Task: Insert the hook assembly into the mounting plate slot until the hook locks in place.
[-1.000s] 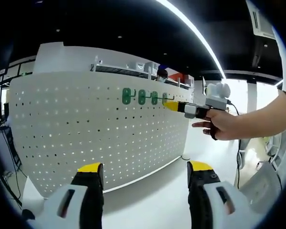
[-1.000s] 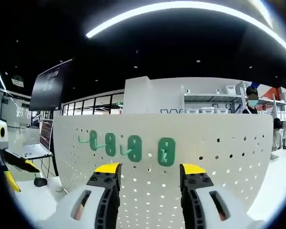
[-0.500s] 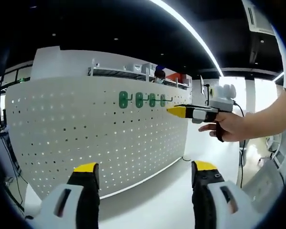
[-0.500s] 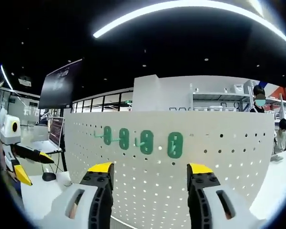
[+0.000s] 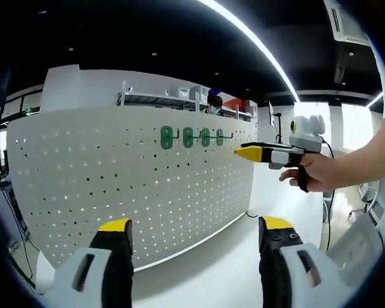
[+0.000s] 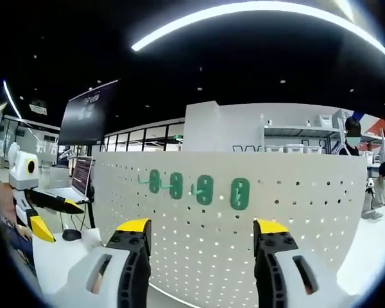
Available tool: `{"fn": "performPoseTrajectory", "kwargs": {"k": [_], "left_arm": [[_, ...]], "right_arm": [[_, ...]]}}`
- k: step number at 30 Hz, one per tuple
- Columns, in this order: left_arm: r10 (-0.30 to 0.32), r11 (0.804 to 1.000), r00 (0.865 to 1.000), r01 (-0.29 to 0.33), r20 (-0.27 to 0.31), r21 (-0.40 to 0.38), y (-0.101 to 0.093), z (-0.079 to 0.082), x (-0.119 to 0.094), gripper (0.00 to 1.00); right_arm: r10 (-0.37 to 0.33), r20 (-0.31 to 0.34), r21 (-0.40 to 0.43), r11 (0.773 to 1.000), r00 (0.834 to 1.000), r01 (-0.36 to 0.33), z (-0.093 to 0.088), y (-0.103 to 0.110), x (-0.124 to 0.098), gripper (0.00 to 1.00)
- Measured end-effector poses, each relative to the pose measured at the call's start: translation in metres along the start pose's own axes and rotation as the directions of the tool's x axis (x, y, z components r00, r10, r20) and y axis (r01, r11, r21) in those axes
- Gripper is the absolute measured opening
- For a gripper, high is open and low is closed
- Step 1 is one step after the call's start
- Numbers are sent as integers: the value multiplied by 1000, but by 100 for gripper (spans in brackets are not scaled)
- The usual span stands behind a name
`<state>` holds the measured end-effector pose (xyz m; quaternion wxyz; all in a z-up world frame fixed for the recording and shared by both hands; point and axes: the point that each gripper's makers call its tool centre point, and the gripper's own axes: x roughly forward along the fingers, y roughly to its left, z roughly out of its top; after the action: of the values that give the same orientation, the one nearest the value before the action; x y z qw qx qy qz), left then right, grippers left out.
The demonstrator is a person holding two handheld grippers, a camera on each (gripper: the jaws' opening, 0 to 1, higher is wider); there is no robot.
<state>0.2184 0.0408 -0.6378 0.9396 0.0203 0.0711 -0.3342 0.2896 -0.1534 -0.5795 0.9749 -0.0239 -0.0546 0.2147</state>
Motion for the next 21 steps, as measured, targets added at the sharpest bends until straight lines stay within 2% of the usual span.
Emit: {"fn": "performPoseTrajectory", "kwargs": {"k": [13, 21], "left_arm": [[0, 1000, 1000, 0, 1, -3, -3, -6, -3, 85], [3, 1000, 1000, -3, 18, -16, -3, -5, -7, 87]], "right_arm": [[4, 8, 12, 1000, 1000, -4, 1, 7, -28, 67], [0, 5, 25, 1000, 1000, 0, -4, 9, -44, 69]]}}
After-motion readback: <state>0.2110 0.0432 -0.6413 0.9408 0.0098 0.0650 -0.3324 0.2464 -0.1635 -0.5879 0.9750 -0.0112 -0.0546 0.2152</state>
